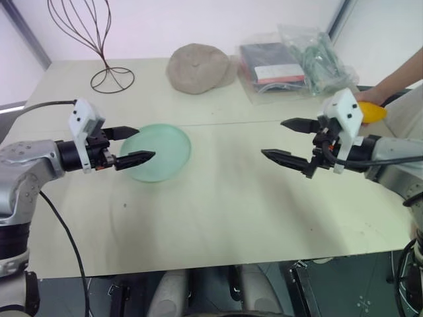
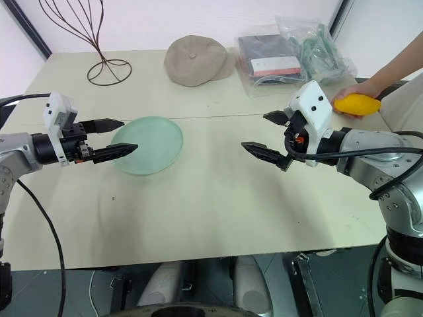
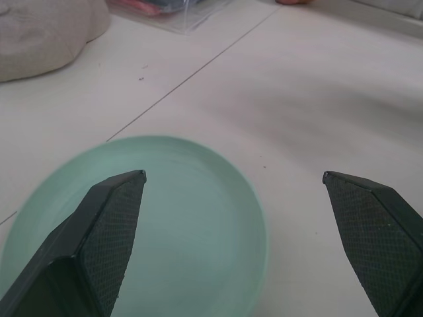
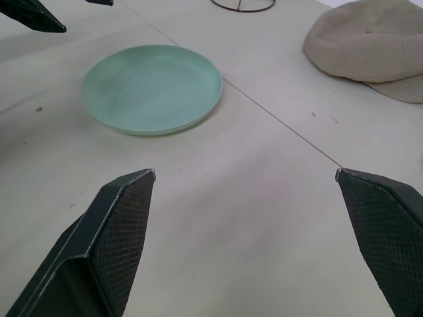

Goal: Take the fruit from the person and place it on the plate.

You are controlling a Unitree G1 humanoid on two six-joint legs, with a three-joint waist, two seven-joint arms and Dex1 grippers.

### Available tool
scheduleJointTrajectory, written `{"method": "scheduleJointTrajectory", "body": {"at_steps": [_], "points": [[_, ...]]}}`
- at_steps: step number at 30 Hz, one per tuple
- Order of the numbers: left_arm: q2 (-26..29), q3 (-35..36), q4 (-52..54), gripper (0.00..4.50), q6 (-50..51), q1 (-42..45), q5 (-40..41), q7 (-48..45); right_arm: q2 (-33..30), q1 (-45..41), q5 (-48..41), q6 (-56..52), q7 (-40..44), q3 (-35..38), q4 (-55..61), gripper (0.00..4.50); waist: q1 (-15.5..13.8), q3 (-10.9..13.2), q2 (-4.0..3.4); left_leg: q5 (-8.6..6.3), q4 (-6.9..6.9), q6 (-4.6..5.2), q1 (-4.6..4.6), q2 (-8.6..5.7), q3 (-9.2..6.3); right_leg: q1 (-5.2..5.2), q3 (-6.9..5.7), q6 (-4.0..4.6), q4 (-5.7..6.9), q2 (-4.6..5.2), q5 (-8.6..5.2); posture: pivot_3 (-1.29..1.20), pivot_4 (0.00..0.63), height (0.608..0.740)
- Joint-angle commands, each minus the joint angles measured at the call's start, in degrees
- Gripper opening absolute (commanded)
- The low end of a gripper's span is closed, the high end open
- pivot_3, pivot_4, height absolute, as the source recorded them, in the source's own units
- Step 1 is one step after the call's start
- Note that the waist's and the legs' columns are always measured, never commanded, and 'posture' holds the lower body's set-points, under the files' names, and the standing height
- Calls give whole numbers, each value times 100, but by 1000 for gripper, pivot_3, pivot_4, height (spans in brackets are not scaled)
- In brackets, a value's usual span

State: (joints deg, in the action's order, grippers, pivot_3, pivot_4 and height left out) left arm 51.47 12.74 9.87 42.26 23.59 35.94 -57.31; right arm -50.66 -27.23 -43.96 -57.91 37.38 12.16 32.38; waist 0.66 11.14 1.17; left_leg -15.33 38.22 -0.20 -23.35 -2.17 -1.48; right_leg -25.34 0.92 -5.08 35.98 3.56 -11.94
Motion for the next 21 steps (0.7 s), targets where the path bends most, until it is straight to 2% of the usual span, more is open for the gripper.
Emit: {"method": "scheduleJointTrajectory", "body": {"at_steps": [1, 21], "points": [[0, 205, 156, 4500, -45, 69, 145, 39, -102, -79, -2, 137, 33, 103, 80, 4480, 0, 0, 0, 0, 0, 0, 0, 0, 0, 0, 0, 0, 0, 0, 0, 0, 150, 740], [-60, 118, 100, 4500, -57, 198, 191, 114, -120, -25, 39, 144, 31, 139, 108, 4480, -1, 0, 0, 0, 0, 0, 0, 0, 0, 0, 0, 0, 0, 0, 0, 0, 150, 740]]}}
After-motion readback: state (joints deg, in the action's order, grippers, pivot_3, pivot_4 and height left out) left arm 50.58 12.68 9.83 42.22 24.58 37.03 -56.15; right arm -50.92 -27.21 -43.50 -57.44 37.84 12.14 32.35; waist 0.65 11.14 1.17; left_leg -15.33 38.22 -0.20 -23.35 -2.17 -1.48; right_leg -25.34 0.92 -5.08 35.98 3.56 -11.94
